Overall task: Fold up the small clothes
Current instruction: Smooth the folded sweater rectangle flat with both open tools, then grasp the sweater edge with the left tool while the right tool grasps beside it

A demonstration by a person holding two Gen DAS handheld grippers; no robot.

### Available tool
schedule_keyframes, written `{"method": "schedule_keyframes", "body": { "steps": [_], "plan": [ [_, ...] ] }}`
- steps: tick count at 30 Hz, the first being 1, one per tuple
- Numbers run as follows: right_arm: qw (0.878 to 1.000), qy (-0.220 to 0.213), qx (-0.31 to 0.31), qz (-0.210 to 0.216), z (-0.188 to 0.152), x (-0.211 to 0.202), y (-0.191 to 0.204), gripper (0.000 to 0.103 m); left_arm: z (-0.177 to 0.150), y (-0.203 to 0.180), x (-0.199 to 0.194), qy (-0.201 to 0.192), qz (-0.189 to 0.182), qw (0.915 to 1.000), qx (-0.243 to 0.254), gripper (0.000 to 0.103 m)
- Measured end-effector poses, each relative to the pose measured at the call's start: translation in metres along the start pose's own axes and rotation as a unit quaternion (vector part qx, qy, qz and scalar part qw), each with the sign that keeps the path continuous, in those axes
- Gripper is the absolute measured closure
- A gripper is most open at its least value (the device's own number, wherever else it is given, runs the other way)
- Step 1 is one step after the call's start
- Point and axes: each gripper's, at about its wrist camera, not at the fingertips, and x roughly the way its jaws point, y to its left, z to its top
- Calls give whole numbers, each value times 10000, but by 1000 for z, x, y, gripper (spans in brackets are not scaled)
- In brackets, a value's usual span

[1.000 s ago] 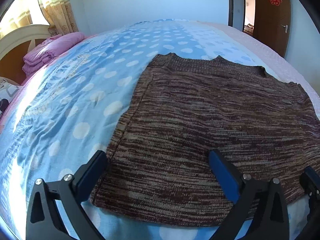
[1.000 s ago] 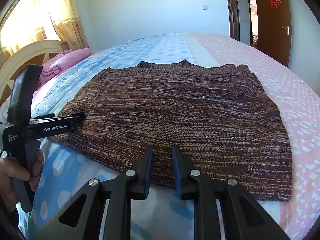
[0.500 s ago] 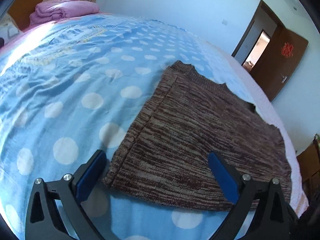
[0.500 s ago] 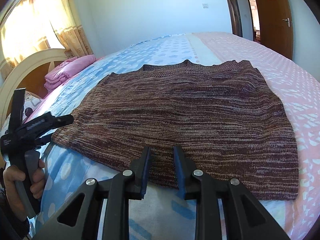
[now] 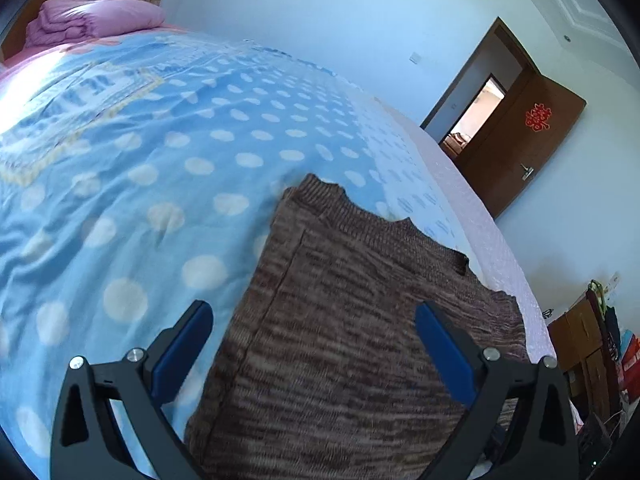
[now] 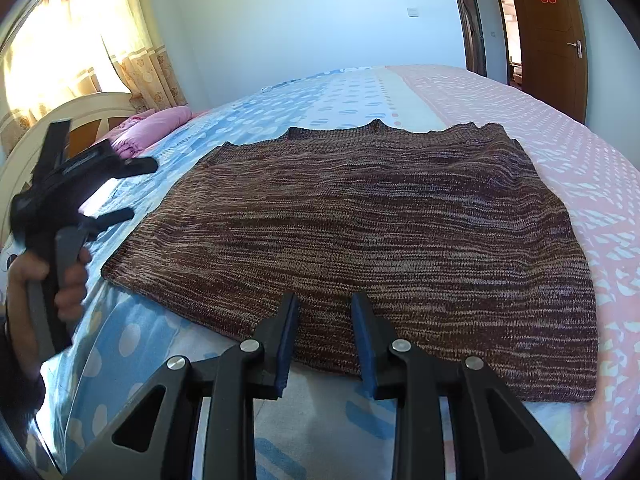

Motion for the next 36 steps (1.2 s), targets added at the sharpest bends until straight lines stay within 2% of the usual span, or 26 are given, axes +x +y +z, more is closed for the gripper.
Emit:
{"method": "schedule_keyframes", "body": {
  "steps": [2,4,5,6,9,11,13,14,15,16,17,18,20,22,24,26,27,28,29,30,31,34,36],
  "plan": [
    [10000,-5,14,29,0,0,-1,73,9,-4,20,217,117,9995,206,6],
    [10000,-8,29,46,0,0,-1,73,5,-2,42,688,48,9976,111,24],
    [10000,-8,29,49,0,0,-1,73,1,-2,46,716,134,9972,140,25],
    [10000,-4,26,42,0,0,-1,73,-4,-7,42,535,195,9979,316,24],
    [10000,11,-12,-13,0,1,1,73,-11,-13,37,597,161,9973,400,28],
    [10000,8,-56,-70,0,1,3,73,-11,-8,33,581,63,9980,244,41],
    [9999,3,-87,-144,0,1,5,73,-9,3,31,557,-1,9984,-49,74],
    [9998,4,-111,-185,1,1,6,73,-8,9,31,578,-162,9979,-254,77],
    [9997,38,-132,-211,2,0,8,73,-8,12,33,606,-309,9969,-391,77],
    [9998,51,-105,-169,6,-1,9,81,-8,14,33,592,-356,9966,-443,77],
    [10000,33,-33,-71,9,-2,10,93,-8,12,35,578,-326,9970,-388,77],
    [9999,-4,102,96,15,-2,10,94,-8,9,36,550,-262,9977,-304,77],
    [9993,-57,229,274,32,2,17,94,-11,2,35,492,-148,9985,-202,75],
    [9995,-119,51,304,50,12,31,94,-12,2,34,455,-143,9986,-238,68],
    [9994,-104,-200,262,64,29,47,94,-11,5,34,457,-203,9982,-325,66],
    [9995,39,-225,224,67,48,55,94,-10,7,36,471,-296,9975,-437,61],
    [9993,169,-193,274,65,58,56,94,-10,6,36,468,-365,9972,-463,56],
    [9987,385,-142,313,60,71,55,94,-9,5,37,465,-355,9973,-445,55],
    [9984,440,-84,338,58,75,54,95,-9,2,38,458,-318,9977,-386,57],
    [9986,347,27,409,61,70,50,95,-9,0,38,443,-244,9982,-318,67],
    [9983,346,99,452,61,70,47,95,-8,-1,38,389,-149,9988,-266,84],
    [9967,373,325,639,60,72,39,95,-7,-8,37,316,-218,9989,-287,85],
    [9968,367,316,633,60,71,39,95,-7,-26,30,140,-239,9996,2,85]
  ]
}}
